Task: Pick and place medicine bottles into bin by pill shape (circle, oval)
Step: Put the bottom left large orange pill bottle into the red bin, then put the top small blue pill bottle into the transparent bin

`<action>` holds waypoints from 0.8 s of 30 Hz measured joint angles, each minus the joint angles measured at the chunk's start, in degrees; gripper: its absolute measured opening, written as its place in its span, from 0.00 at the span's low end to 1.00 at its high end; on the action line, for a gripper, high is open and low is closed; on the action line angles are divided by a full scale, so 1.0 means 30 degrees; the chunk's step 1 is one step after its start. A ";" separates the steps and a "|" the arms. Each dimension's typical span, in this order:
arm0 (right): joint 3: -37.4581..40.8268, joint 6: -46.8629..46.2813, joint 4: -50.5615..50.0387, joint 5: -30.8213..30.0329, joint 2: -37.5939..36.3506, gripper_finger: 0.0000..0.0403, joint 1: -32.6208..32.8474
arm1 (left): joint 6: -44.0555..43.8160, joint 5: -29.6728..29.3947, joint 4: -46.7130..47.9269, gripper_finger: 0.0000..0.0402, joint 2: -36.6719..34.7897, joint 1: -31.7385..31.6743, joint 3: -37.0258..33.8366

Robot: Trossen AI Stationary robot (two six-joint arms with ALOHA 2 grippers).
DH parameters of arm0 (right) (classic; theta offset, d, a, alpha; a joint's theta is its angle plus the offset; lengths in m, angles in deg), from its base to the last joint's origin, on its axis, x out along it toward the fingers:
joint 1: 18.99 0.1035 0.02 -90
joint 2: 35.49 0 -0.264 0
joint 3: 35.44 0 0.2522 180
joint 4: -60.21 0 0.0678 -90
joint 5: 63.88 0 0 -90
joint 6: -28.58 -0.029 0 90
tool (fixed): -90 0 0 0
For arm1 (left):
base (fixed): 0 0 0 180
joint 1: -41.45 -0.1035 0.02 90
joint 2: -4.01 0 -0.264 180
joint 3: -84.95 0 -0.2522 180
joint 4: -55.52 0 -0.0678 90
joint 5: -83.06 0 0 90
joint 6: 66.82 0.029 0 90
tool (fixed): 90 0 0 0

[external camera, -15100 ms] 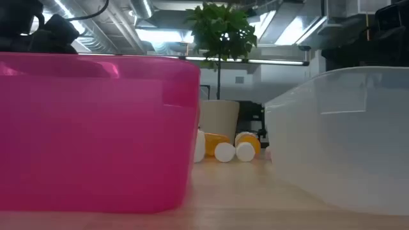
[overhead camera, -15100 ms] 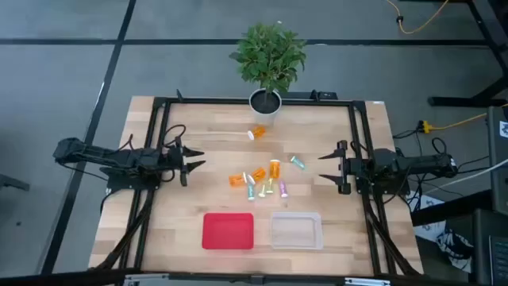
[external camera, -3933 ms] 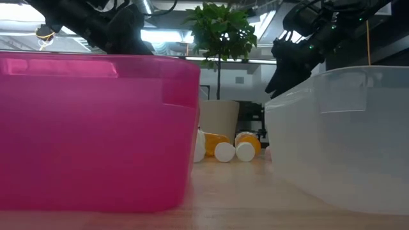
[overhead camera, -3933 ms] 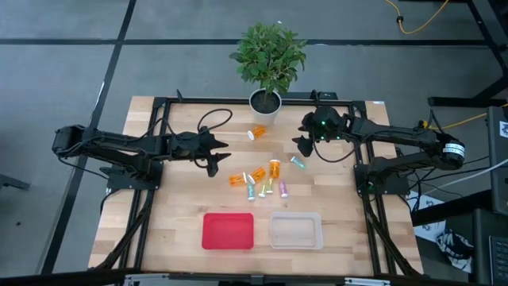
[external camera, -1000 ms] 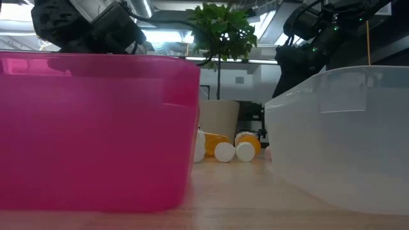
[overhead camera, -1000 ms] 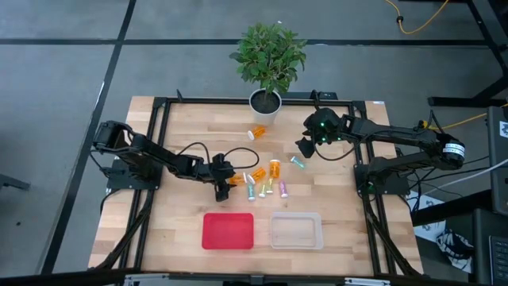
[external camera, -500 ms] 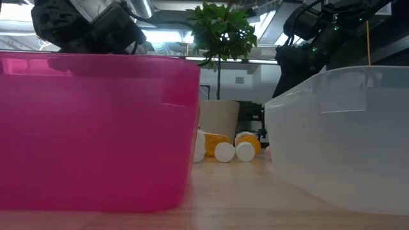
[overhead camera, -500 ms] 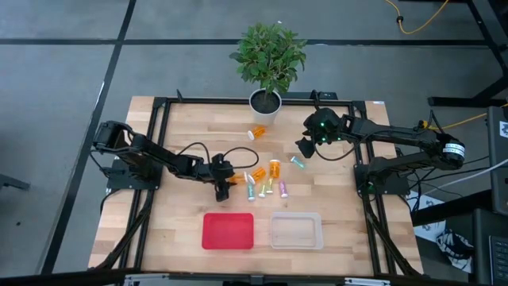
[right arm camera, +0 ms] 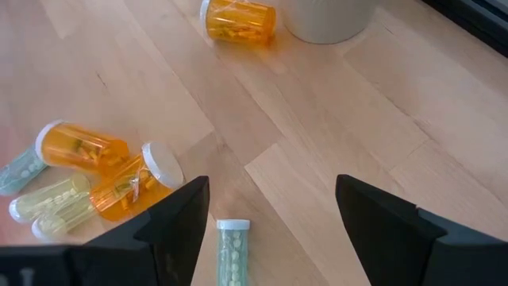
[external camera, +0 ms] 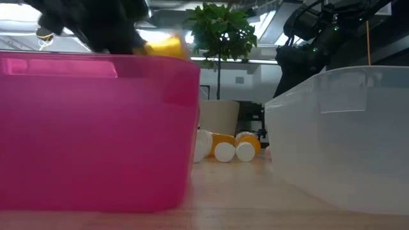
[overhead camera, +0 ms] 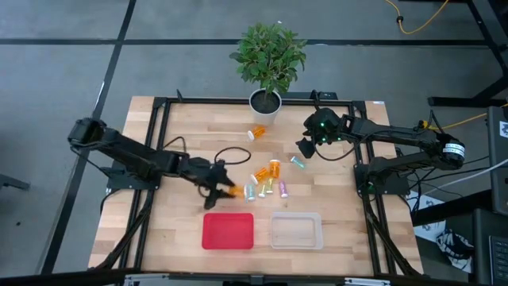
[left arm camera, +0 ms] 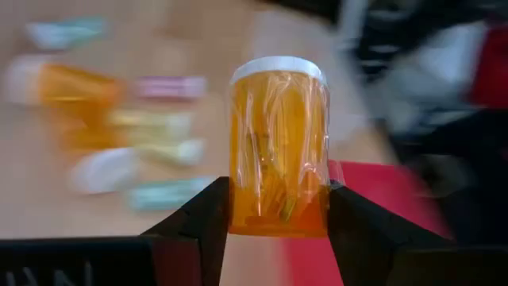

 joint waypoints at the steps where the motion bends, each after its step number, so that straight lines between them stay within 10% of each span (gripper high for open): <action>1: 0.0000 0.0005 -0.0078 -0.0005 0.0000 0.69 -0.0005 | -0.0212 0.0557 0.0015 0.42 -0.0296 0.0421 0.0000; 24: 0.0000 -0.0075 -0.0305 -0.0005 0.0000 0.69 -0.0005 | -0.2375 -0.0641 -0.0094 0.59 0.0467 0.5040 -0.0015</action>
